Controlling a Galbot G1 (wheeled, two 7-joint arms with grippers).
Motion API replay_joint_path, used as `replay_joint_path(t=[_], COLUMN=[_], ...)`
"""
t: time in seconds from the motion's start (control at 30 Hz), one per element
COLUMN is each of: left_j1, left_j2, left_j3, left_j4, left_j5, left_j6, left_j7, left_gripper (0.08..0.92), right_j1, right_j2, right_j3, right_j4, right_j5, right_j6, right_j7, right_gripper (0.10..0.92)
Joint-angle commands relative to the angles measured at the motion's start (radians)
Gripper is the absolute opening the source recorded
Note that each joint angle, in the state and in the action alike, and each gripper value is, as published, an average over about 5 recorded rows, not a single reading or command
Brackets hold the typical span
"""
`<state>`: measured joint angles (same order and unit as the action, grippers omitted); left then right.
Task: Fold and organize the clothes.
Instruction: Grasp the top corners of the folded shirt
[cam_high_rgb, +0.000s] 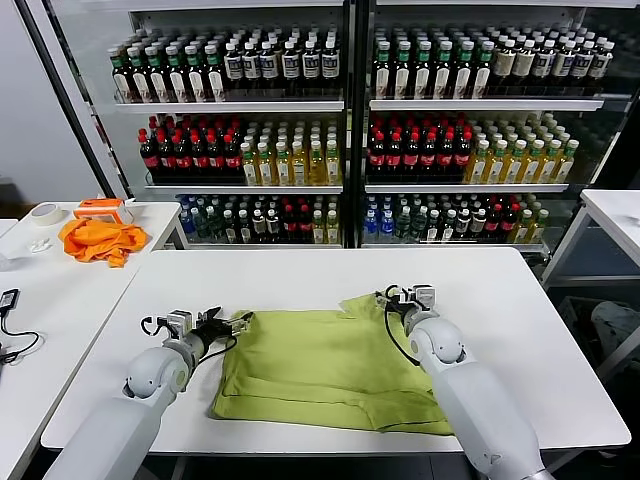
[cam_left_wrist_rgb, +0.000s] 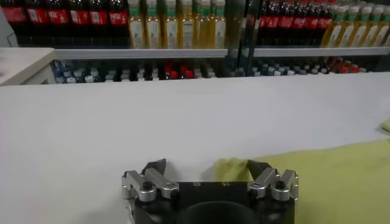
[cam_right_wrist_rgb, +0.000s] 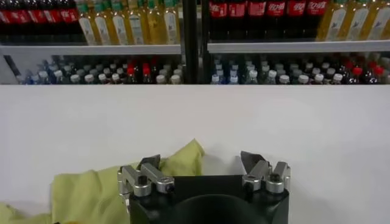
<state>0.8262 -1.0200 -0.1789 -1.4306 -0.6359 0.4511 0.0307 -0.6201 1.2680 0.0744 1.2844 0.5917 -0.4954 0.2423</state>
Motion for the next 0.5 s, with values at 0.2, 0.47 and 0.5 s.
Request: replay_joint_path(t=[0.2, 0.47, 0.5], left_j1=[-0.003, 0.017, 0.019], left_j2=[-0.006, -0.014, -0.016], left_j3=[0.007, 0.003, 0.002], left_j4=[0.019, -0.001, -0.003], left_j5=[0.004, 0.002, 0.001], left_j6=[-0.003, -0.005, -0.005], left_j7=[0.014, 0.015, 0.015], left_gripper=[0.671, 0.437, 0.411], right_j1=[0.023, 0.017, 0.014], right_j2=[0.021, 0.022, 0.021], right_j3=[-0.012, -0.011, -0.01], right_j4=[-0.046, -0.028, -0.023], right_j5=[-0.005, -0.007, -0.007], right_j6=[-0.012, -0.018, -0.017], right_j7=[0.001, 0.005, 0.004], right_gripper=[0.595, 0.369, 0.335])
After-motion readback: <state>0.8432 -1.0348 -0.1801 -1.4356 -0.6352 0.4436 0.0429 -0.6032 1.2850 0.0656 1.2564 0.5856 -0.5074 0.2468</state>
